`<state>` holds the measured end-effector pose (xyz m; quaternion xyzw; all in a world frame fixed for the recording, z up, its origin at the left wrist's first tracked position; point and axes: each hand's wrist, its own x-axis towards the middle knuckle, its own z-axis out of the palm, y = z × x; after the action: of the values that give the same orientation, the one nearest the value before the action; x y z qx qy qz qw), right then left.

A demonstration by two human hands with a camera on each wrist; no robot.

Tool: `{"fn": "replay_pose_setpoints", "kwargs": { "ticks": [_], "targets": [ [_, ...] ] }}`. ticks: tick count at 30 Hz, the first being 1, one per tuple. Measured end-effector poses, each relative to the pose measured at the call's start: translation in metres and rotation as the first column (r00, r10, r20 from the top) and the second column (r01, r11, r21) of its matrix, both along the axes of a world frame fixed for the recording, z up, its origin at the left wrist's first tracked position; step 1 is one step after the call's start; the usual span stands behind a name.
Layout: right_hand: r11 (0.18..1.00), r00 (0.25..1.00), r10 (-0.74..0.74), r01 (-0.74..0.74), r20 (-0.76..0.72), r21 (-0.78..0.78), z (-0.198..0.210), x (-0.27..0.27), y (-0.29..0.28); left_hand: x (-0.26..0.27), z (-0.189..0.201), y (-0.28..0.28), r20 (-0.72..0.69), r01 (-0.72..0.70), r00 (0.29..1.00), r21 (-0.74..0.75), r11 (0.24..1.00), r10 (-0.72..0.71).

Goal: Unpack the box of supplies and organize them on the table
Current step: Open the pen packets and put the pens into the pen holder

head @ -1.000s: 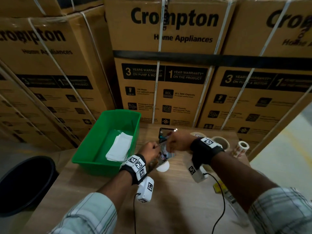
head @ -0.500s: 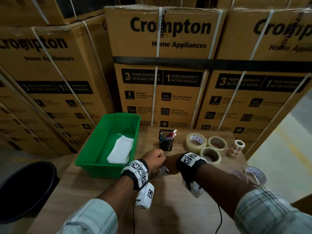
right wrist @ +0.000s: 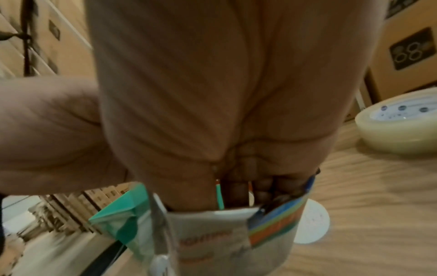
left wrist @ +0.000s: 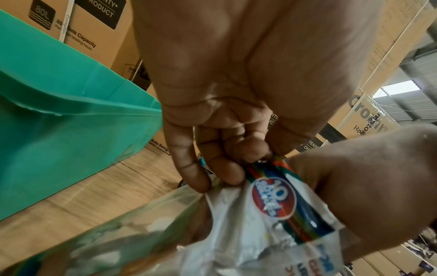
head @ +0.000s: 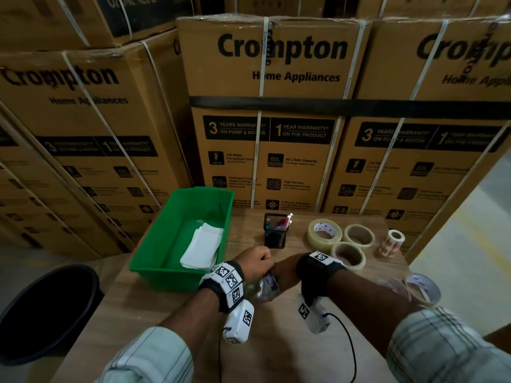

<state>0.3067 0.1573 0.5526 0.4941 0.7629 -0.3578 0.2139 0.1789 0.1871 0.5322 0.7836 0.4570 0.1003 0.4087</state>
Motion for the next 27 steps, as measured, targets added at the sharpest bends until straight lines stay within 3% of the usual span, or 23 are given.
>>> {"fn": "replay_pose_setpoints", "kwargs": {
  "ticks": [2,6,12,19,23,27],
  "targets": [
    [1.0,0.998,-0.005,0.006,0.057,-0.012,0.0,0.0,-0.002,0.0,0.001,0.0,-0.021,0.008,1.0,0.009,1.0,-0.007],
    [0.993,0.995,-0.095,0.097,0.027,-0.066,-0.003,-0.002,-0.005,-0.001,0.005,0.0,-0.06,0.026,0.998,-0.007,1.0,-0.026],
    [0.99,0.995,-0.096,0.097,0.014,-0.1,0.002,0.0,-0.006,-0.001,0.005,-0.001,-0.065,0.021,0.997,-0.105,0.994,-0.028],
    [0.98,0.989,-0.047,0.072,-0.137,0.183,0.007,0.0,-0.008,-0.007,0.005,0.004,-0.002,-0.071,0.997,-0.113,0.991,0.071],
    [0.939,0.995,0.074,-0.046,-0.069,0.34,0.012,0.005,-0.002,-0.008,0.006,0.004,0.025,-0.138,0.989,-0.143,0.98,0.143],
    [0.921,0.997,0.056,-0.035,-0.043,0.387,0.031,0.016,0.003,-0.007,0.008,0.006,0.051,-0.164,0.983,-0.204,0.965,0.178]
  ]
}}
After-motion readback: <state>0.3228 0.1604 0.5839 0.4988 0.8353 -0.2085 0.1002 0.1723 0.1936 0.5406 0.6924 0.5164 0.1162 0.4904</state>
